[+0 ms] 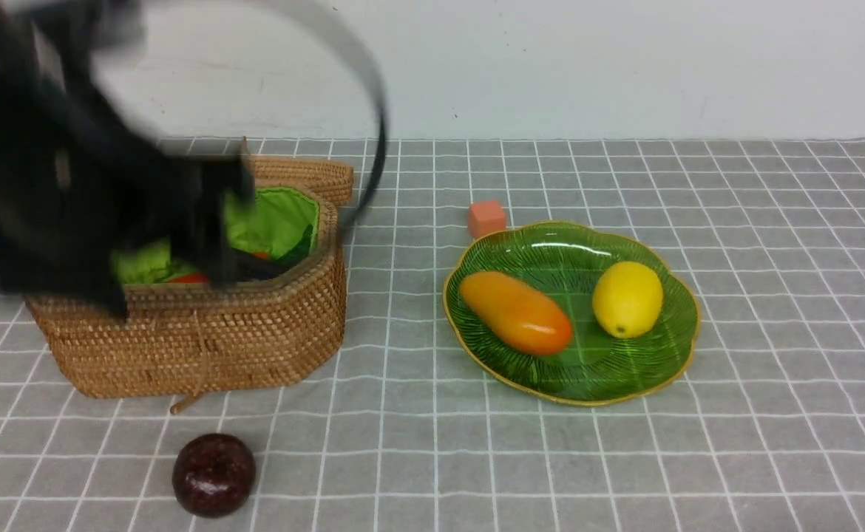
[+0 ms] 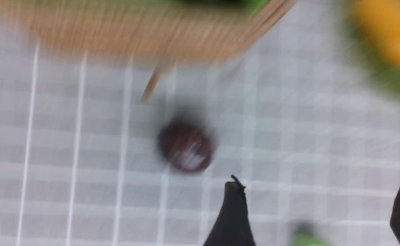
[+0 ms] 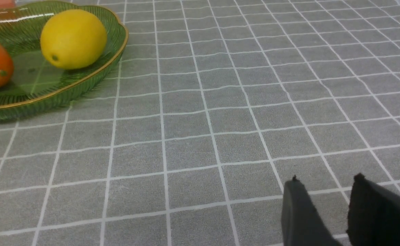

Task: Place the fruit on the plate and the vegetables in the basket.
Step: Grab a mangosteen with your left arm and put it on the plate on the right

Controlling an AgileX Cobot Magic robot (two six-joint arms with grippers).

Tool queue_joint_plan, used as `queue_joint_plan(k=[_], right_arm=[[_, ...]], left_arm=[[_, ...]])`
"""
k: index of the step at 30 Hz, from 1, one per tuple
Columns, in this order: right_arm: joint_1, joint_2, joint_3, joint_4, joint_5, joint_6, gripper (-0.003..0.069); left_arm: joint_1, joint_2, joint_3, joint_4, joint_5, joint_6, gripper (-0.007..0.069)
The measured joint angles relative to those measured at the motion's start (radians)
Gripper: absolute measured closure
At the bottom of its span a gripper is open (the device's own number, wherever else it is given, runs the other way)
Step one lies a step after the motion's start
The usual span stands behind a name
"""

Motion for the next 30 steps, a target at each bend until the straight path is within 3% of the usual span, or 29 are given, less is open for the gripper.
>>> queue_joint_plan(k=[4, 7, 14, 18, 24, 30], right_arm=[[0.0, 0.0, 0.0, 0.0, 0.0, 0.0, 0.0427], [0.0, 0.0, 0.0, 0.0, 0.0, 0.0, 0.0424], [0.0, 0.0, 0.0, 0.0, 0.0, 0.0, 0.0423], [0.0, 0.0, 0.0, 0.0, 0.0, 0.0, 0.0421], [0.0, 0.0, 0.0, 0.0, 0.0, 0.0, 0.0421], [0.0, 0.0, 0.0, 0.0, 0.0, 0.0, 0.042]], left_arm=[[0.0, 0.048, 0.211, 0.004, -0.146, -0.016, 0.0064], [0.0, 0.131, 0.258, 0.019, -0.216, -0.062, 0.0062], [0.0, 0.382, 0.24, 0.137, -0.324, -0.205, 0.005], [-0.001, 0.429, 0.208, 0.148, -0.317, -0.2, 0.006], [-0.001, 0.415, 0.165, 0.093, -0.286, -0.088, 0.0069], [-0.001, 0.313, 0.003, -0.178, -0.208, 0.206, 0.0069]])
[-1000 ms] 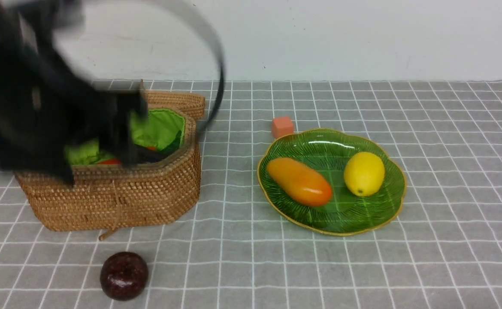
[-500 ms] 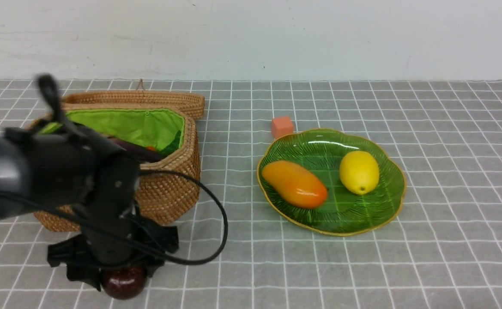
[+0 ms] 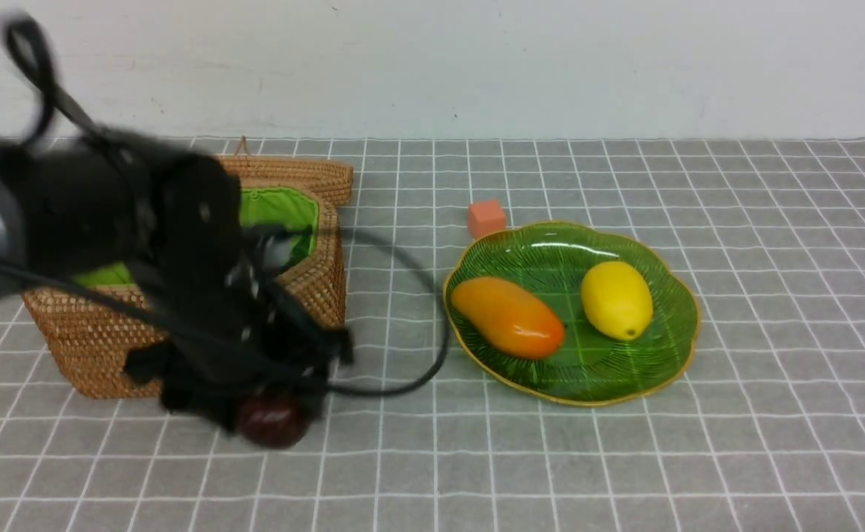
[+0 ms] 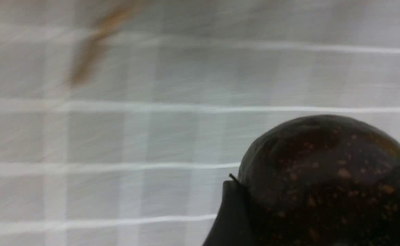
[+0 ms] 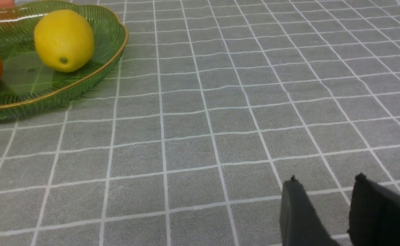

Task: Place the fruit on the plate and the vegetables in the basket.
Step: Grab a mangosteen with your left arm and put it on the plate on the right

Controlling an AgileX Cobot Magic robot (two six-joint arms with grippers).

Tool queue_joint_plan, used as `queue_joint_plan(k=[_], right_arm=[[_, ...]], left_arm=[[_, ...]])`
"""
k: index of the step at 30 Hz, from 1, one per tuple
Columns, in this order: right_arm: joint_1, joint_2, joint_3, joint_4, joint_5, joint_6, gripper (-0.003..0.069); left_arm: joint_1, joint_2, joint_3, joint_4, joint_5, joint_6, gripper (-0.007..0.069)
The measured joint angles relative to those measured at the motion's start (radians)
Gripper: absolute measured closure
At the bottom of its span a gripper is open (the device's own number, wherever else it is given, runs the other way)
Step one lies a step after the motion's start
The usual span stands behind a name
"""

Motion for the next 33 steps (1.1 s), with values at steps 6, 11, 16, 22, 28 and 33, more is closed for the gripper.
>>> queue_joint_plan(k=[6, 11, 16, 22, 28, 33], right_arm=[[0.0, 0.0, 0.0, 0.0, 0.0, 0.0, 0.042], [0.0, 0.0, 0.0, 0.0, 0.0, 0.0, 0.042], [0.0, 0.0, 0.0, 0.0, 0.0, 0.0, 0.042], [0.0, 0.0, 0.0, 0.0, 0.0, 0.0, 0.042], [0.0, 0.0, 0.0, 0.0, 0.0, 0.0, 0.042], [0.0, 0.0, 0.0, 0.0, 0.0, 0.0, 0.042]], left_arm=[[-0.012, 0.019, -0.142, -0.284, -0.091, 0.247, 0.0069], [-0.074, 0.151, -0.258, -0.35, -0.232, 0.322, 0.0069], [-0.15, 0.408, -0.454, -0.363, -0.289, 0.325, 0.0069], [-0.19, 0.6, -0.637, -0.38, -0.283, 0.324, 0.0046], [-0.194, 0.615, -0.673, -0.38, -0.272, 0.324, -0.0039], [-0.194, 0.615, -0.709, -0.367, -0.194, 0.325, -0.0017]])
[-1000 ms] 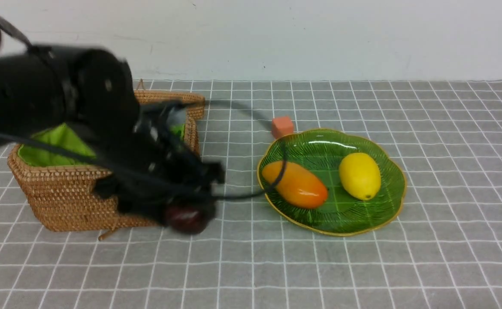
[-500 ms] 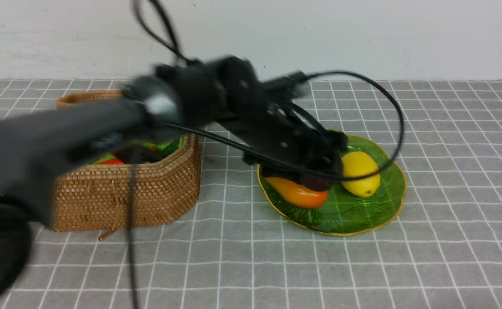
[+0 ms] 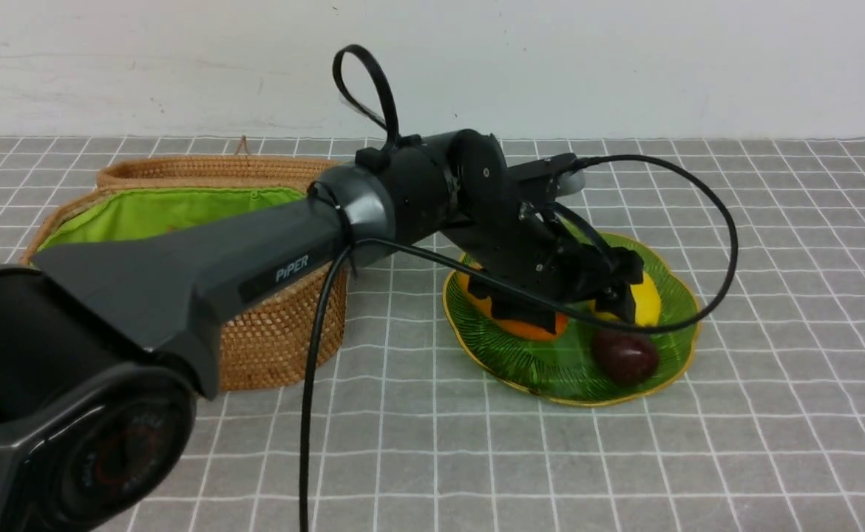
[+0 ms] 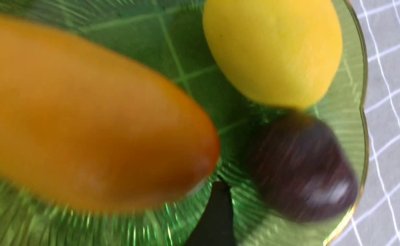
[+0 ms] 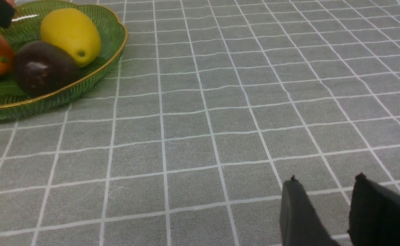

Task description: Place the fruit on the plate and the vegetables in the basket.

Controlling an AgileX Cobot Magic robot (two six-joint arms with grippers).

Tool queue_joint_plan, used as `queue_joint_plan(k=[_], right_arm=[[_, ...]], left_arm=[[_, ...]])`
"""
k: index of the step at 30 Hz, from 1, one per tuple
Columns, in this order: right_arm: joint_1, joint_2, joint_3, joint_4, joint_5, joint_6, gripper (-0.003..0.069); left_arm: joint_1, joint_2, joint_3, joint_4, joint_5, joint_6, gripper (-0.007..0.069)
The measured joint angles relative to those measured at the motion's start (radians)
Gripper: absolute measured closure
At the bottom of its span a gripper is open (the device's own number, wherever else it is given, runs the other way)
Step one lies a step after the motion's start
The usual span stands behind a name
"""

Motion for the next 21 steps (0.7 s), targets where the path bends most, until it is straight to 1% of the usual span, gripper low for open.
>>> queue_joint_plan(k=[1, 4, 5, 6, 7, 8, 9, 10, 11, 13, 14, 16, 18, 20, 21], right_arm=[[0.0, 0.0, 0.0, 0.0, 0.0, 0.0, 0.042], [0.0, 0.0, 0.0, 0.0, 0.0, 0.0, 0.042], [0.0, 0.0, 0.0, 0.0, 0.0, 0.0, 0.042], [0.0, 0.0, 0.0, 0.0, 0.0, 0.0, 0.042], [0.0, 0.0, 0.0, 0.0, 0.0, 0.0, 0.042], [0.0, 0.0, 0.0, 0.0, 0.0, 0.0, 0.042], [0.0, 0.0, 0.0, 0.0, 0.0, 0.0, 0.042], [0.0, 0.0, 0.0, 0.0, 0.0, 0.0, 0.042], [0.0, 0.0, 0.0, 0.0, 0.0, 0.0, 0.042], [0.0, 0.0, 0.0, 0.0, 0.0, 0.0, 0.042], [0.0, 0.0, 0.0, 0.0, 0.0, 0.0, 0.042], [0.0, 0.0, 0.0, 0.0, 0.0, 0.0, 0.042], [0.0, 0.0, 0.0, 0.0, 0.0, 0.0, 0.042], [0.0, 0.0, 0.0, 0.0, 0.0, 0.0, 0.042], [0.0, 0.0, 0.0, 0.0, 0.0, 0.0, 0.042]], left_arm=[[0.0, 0.0, -0.003, 0.003, 0.006, 0.0, -0.0017], [0.0, -0.014, -0.07, 0.058, 0.158, 0.001, 0.0062], [0.001, -0.033, -0.098, 0.087, 0.225, 0.002, 0.0108], [0.001, -0.037, -0.108, 0.098, 0.236, 0.002, 0.0116], [0.001, -0.053, -0.122, 0.113, 0.283, 0.001, 0.0147], [0.003, -0.09, -0.16, 0.145, 0.367, -0.004, 0.021], [0.003, -0.096, -0.164, 0.153, 0.39, -0.006, 0.022], [0.003, -0.147, -0.191, 0.178, 0.453, -0.016, 0.0293], [0.003, -0.209, -0.206, 0.194, 0.476, -0.028, 0.0373], [0.004, -0.315, -0.209, 0.204, 0.497, -0.055, 0.0487], [0.004, -0.347, -0.209, 0.205, 0.498, -0.061, 0.0521], [0.004, -0.481, -0.197, 0.205, 0.498, -0.093, 0.063], [0.004, -0.577, -0.166, 0.207, 0.498, -0.111, 0.0638], [0.004, -0.701, -0.078, 0.215, 0.498, -0.132, 0.0638], [0.004, -0.701, -0.078, 0.215, 0.498, -0.132, 0.0638]])
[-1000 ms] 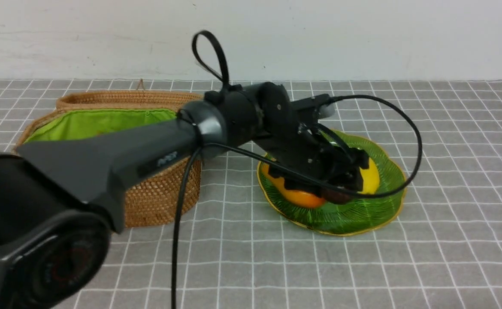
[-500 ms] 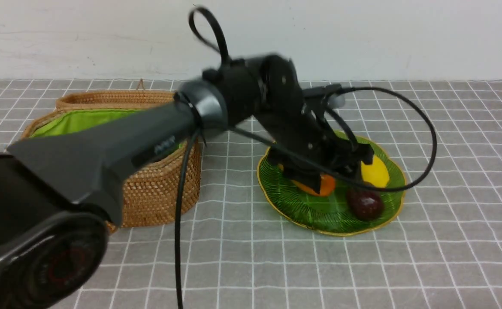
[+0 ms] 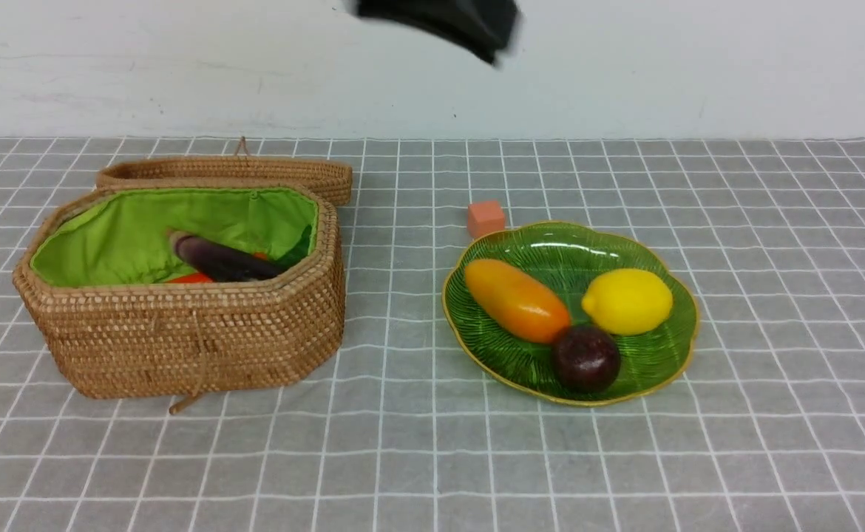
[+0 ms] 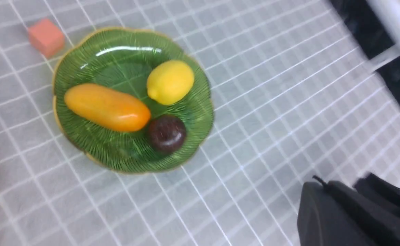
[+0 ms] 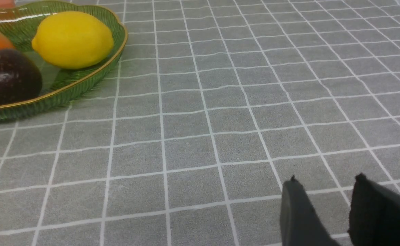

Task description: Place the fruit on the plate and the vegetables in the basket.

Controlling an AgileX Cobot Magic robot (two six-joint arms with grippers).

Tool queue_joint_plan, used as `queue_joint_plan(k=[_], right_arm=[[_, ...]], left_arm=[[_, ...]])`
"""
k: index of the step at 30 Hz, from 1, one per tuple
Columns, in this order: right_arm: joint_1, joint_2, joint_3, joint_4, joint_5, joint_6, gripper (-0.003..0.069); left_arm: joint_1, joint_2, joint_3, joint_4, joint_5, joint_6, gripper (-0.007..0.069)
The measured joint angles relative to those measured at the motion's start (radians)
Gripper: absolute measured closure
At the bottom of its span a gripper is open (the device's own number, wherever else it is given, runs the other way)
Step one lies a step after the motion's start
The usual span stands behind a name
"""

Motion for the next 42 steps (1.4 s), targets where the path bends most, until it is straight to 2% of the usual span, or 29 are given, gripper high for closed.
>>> queue_joint_plan(k=[5, 6, 10, 11, 14, 18, 20, 23, 27, 33, 42], right_arm=[[0.0, 0.0, 0.0, 0.0, 0.0, 0.0, 0.042], [0.0, 0.0, 0.0, 0.0, 0.0, 0.0, 0.042], [0.0, 0.0, 0.0, 0.0, 0.0, 0.0, 0.0419], [0.0, 0.0, 0.0, 0.0, 0.0, 0.0, 0.0419], [0.0, 0.0, 0.0, 0.0, 0.0, 0.0, 0.0419], [0.0, 0.0, 0.0, 0.0, 0.0, 0.0, 0.0419], [0.0, 0.0, 0.0, 0.0, 0.0, 0.0, 0.0419], [0.0, 0.0, 0.0, 0.0, 0.0, 0.0, 0.0419], [0.0, 0.0, 0.0, 0.0, 0.0, 0.0, 0.0419], [0.0, 0.0, 0.0, 0.0, -0.001, 0.0, 0.0418], [0.0, 0.0, 0.0, 0.0, -0.001, 0.0, 0.0418]], left_arm=[[0.0, -0.355, 0.413, 0.024, 0.0, -0.019, 0.0638], [0.0, -0.368, 0.432, 0.025, 0.0, -0.019, 0.0638], [0.0, -0.69, 0.842, 0.034, -0.018, -0.022, 0.0638], [0.0, -0.69, 0.842, 0.034, -0.022, -0.022, 0.0638], [0.0, -0.982, 1.137, 0.041, -0.167, -0.022, 0.0638], [0.0, -1.244, 1.31, 0.067, -0.276, -0.043, 0.0638], [0.0, -1.408, 1.407, 0.104, -0.285, -0.115, 0.0638], [0.0, -1.536, 1.496, 0.145, -0.28, -0.213, 0.0638], [0.0, -1.561, 1.545, 0.158, -0.262, -0.295, 0.0638], [0.0, -1.549, 1.547, 0.153, -0.217, -0.32, 0.0638], [0.0, -1.539, 1.548, 0.156, -0.234, -0.342, 0.0638]])
